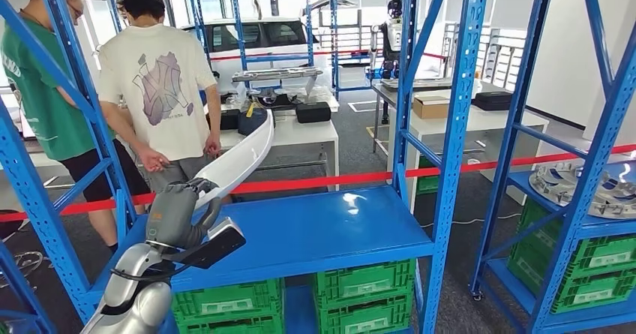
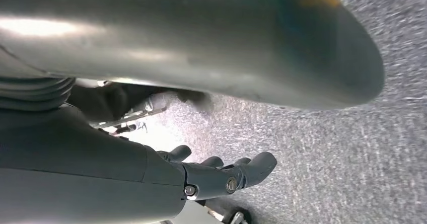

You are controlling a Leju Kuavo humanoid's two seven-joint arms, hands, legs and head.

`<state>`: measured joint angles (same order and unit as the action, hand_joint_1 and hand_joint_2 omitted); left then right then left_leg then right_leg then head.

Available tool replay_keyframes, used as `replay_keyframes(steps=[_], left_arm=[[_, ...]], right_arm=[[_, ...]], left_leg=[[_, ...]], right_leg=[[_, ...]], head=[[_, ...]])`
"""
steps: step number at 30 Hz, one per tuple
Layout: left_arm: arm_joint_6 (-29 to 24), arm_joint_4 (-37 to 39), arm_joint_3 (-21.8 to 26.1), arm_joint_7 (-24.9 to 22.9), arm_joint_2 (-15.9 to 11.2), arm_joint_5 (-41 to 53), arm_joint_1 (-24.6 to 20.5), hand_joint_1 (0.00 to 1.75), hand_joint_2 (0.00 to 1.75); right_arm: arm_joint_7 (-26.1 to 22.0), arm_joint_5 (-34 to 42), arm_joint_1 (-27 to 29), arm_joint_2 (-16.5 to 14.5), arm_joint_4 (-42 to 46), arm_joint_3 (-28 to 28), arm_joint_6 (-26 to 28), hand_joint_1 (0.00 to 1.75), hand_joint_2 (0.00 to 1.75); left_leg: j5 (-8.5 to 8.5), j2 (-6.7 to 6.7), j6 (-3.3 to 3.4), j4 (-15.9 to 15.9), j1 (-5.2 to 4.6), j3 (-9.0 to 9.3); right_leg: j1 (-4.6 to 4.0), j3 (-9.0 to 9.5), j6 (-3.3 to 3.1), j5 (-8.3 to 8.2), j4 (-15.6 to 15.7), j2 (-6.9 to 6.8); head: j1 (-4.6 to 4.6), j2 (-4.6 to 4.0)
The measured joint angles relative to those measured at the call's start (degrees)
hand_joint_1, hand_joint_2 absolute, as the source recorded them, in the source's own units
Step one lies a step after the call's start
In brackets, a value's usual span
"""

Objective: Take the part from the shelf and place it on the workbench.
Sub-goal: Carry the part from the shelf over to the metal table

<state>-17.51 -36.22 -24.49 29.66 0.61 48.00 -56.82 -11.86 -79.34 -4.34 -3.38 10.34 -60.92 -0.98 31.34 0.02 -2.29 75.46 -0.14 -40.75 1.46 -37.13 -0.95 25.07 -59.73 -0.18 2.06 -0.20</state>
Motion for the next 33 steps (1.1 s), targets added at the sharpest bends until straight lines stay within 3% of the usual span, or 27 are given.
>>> replay_keyframes(steps=[2,4,6,8,9,10,12,13,14,15,16,17,19,21,23,24,26,28,29,30,32,33], left_arm=[[0.0,0.0,0.0,0.0,0.0,0.0,0.0,1.75,1.75],[-0.1,-0.2,-0.1,0.0,0.0,0.0,-0.3,1.75,1.75],[-0.3,-0.3,-0.2,0.0,0.0,0.0,-0.5,1.75,1.75],[-0.5,-0.2,-0.2,0.0,0.0,0.0,-0.4,1.75,1.75],[-0.6,-0.2,-0.2,0.0,0.1,0.0,-0.4,1.75,1.75],[-0.7,-0.2,-0.2,0.0,0.1,0.1,-0.3,1.75,1.75],[-0.8,-0.2,-0.2,0.0,0.1,0.2,-0.2,1.75,1.75],[-0.9,-0.2,-0.2,-0.1,0.2,0.2,-0.1,1.75,1.75],[-0.9,-0.2,-0.2,-0.1,0.1,0.2,0.0,1.75,1.75],[-0.9,-0.2,-0.2,-0.1,0.1,0.2,0.2,1.75,1.75],[-0.9,-0.2,-0.2,-0.1,0.1,0.2,0.3,1.75,1.75],[-0.9,-0.3,-0.2,-0.1,0.1,0.2,0.4,1.75,1.75],[-0.9,-0.6,-0.3,-0.2,0.0,0.2,0.4,1.75,1.75],[-1.0,-0.8,-0.3,-0.2,-0.1,0.2,0.4,1.75,1.75],[-0.9,-0.8,-0.3,-0.2,-0.3,0.2,0.4,1.75,1.75],[-0.9,-0.8,-0.3,-0.3,-0.4,0.3,0.4,1.75,1.75],[-0.8,-0.7,-0.4,-0.4,-0.7,0.3,0.4,1.75,1.75],[-0.7,-0.7,-0.4,-0.5,-1.0,0.4,0.5,1.75,1.75],[-0.7,-0.7,-0.4,-0.6,-1.0,0.5,0.6,1.75,1.75],[-0.7,-0.7,-0.4,-0.6,-1.0,0.6,0.6,1.75,1.75],[-0.7,-0.7,-0.4,-0.7,-1.1,0.8,0.6,1.75,1.75],[-0.7,-0.7,-0.4,-0.7,-1.1,0.8,0.5,1.75,1.75]], right_arm=[[0.0,0.0,0.0,0.0,0.0,0.0,0.0,0.0,0.0],[0.0,0.0,0.0,0.0,0.0,0.0,0.0,0.0,0.0],[0.0,0.0,0.0,0.0,0.0,0.0,0.0,0.0,0.0],[-0.1,0.1,0.2,-0.1,0.0,0.0,0.0,0.0,0.0],[-0.1,0.2,0.3,-0.1,0.0,0.0,0.0,0.0,0.0],[-0.1,0.2,0.3,-0.1,0.0,0.0,0.0,0.0,0.0],[0.0,0.2,0.3,0.0,0.0,0.0,0.0,0.0,0.0],[0.1,0.3,0.3,0.0,0.0,0.0,0.0,0.0,0.0],[0.0,0.3,0.3,0.1,0.0,0.0,0.0,0.0,0.0],[0.0,0.3,0.3,0.1,0.0,0.0,0.0,0.0,0.0],[0.0,0.3,0.3,0.1,0.0,0.0,0.0,0.0,0.0],[0.1,0.3,0.2,0.1,0.0,0.0,0.0,0.0,0.0],[0.1,0.3,0.1,0.2,0.0,0.0,0.0,0.0,0.0],[0.0,0.2,0.1,0.1,0.0,0.0,0.0,0.0,0.0],[-0.1,0.2,0.1,0.1,0.0,0.0,-0.1,0.0,0.0],[-0.1,0.2,0.0,0.0,0.0,0.0,-0.1,0.0,0.0],[-0.1,0.1,0.0,0.0,0.0,0.0,-0.1,0.0,0.0],[0.0,0.1,0.0,0.0,0.0,0.0,-0.2,0.0,0.0],[0.0,0.1,0.0,0.0,0.0,0.0,-0.2,0.0,0.0],[0.1,0.1,0.0,0.0,0.0,0.0,-0.2,0.0,0.0],[0.0,0.0,0.0,0.0,0.0,0.0,-0.2,0.0,0.0],[0.0,0.0,0.0,-0.1,0.0,0.0,-0.2,0.0,0.0]], left_leg=[[-2.18,-0.04,0.6,-5.7,-0.08,5.21],[-0.91,-0.08,1.35,-14.0,-0.43,10.93],[0.05,-0.1,2.0,-17.9,-0.87,12.79],[-1.41,0.08,2.95,-18.5,-0.8,12.0],[-2.25,0.19,3.47,-18.8,-0.72,11.55],[-3.11,0.29,3.86,-19.0,-0.59,10.95],[-4.63,0.3,4.2,-18.9,-0.64,9.19],[-5.36,0.3,4.17,-18.7,-0.64,8.13],[-6.03,0.31,4.11,-18.5,-0.65,7.06],[-6.6,0.31,4.0,-18.1,-0.63,6.01],[-7.11,0.32,3.84,-17.7,-0.59,4.95],[-7.51,0.32,3.6,-17.2,-0.55,4.0],[-8.18,0.34,2.97,-16.1,-0.63,2.52],[-8.93,0.35,2.31,-15.7,-0.72,2.03],[-9.16,0.24,1.64,-15.6,-0.67,1.64],[-7.99,0.14,1.29,-14.8,-0.59,1.16],[-2.85,-0.01,0.63,-9.9,-0.34,-0.39],[1.57,-0.01,0.22,-2.8,-0.19,-1.68],[1.88,-0.02,0.17,-0.4,-0.17,-1.63],[0.98,-0.02,0.24,0.4,-0.17,-0.81],[-1.96,-0.06,0.84,-3.5,-0.25,3.53],[-2.0,-0.08,1.38,-7.6,-0.4,6.73]], right_leg=[[-0.07,-1.46,0.21,-1.33,0.0,-0.01],[-0.1,-2.21,0.75,-2.59,0.2,0.01],[0.06,-2.39,1.6,-3.97,0.8,0.05],[0.3,-2.72,2.3,-4.04,1.0,0.13],[0.31,-3.2,2.5,-2.5,0.1,0.16],[0.3,-3.93,2.62,0.02,-2.0,0.18],[0.14,-5.76,2.8,5.86,-9.3,0.2],[0.08,-6.31,2.89,7.15,-13.0,0.2],[0.04,-6.3,2.97,7.12,-15.6,0.2],[0.03,-5.38,3.0,5.87,-16.1,0.2],[0.05,-3.36,3.01,4.28,-14.5,0.19],[0.08,-0.53,2.99,3.69,-11.1,0.18],[-0.16,4.96,2.51,5.02,-3.4,0.3],[-0.48,6.73,1.66,6.45,-0.4,0.46],[-0.32,5.93,0.76,5.56,-0.4,0.34],[-0.21,5.37,0.28,4.91,-0.3,0.23],[-0.09,3.9,-0.3,3.44,-0.2,0.05],[-0.11,2.13,-0.36,2.0,-0.3,0.05],[-0.13,1.2,-0.32,1.27,-0.3,0.03],[-0.17,0.26,-0.27,0.54,-0.3,0.0],[-0.31,-1.43,-0.13,-0.91,-0.3,-0.03],[-0.41,-2.06,0.0,-1.57,-0.3,-0.03]], head=[[-0.01,0.0],[-0.02,0.0],[0.0,0.0],[0.04,-0.01],[0.02,-0.01],[0.0,-0.01],[-0.05,0.0],[-0.06,0.0],[-0.07,0.0],[-0.07,0.0],[-0.07,0.0],[-0.08,0.0],[-0.08,0.0],[-0.06,0.0],[-0.04,-0.01],[-0.05,-0.02],[-0.03,-0.03],[-0.02,-0.02],[-0.03,-0.02],[-0.02,-0.02],[-0.04,-0.02],[-0.04,-0.02]])
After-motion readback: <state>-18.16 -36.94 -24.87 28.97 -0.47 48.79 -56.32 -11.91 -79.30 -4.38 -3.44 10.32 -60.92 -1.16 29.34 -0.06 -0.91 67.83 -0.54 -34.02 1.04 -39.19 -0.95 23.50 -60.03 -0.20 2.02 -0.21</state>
